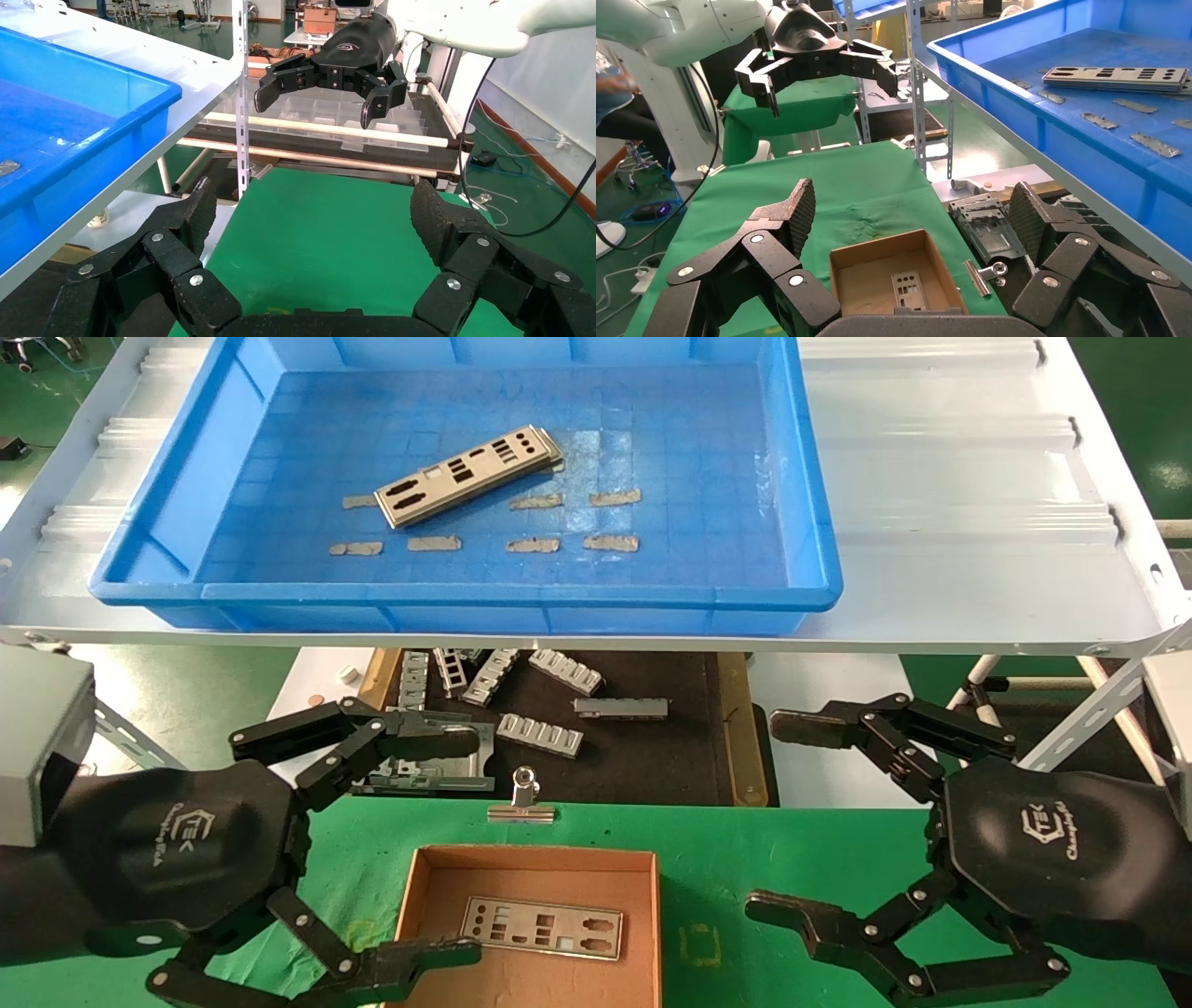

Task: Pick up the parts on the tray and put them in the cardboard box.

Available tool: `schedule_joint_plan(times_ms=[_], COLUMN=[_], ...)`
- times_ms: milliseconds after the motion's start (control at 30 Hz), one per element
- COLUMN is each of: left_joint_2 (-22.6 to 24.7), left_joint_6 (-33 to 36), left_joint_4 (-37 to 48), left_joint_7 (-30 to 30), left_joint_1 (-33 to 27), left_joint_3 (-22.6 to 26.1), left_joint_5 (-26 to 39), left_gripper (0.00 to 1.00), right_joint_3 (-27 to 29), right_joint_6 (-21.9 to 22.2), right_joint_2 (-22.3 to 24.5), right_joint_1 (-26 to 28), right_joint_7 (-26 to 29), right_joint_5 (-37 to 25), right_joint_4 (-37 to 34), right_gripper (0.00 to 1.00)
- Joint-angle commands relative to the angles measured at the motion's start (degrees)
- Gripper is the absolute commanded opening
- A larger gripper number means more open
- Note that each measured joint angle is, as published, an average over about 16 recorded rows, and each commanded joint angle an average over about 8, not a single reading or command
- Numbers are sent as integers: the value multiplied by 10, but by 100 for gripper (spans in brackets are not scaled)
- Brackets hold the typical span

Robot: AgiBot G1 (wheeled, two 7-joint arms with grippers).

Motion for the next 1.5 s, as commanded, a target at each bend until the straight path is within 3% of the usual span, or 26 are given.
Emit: schedule_joint_plan(times_ms=[33, 1500], left_joint_2=[0, 0], left_joint_6=[0, -1], left_joint_4=[0, 1], left_joint_7=[0, 1], left_joint_1=[0, 0], left_joint_3=[0, 1], left_joint_5=[0, 1], left_gripper=[100, 100], right_joint_3=[0, 0], right_joint_6=[0, 0], right_joint_2=[0, 0], right_joint_1=[0, 0], right_joint_7=[0, 0], right_joint_5=[0, 0], right_joint_4=[0, 0], right_gripper=[100, 100])
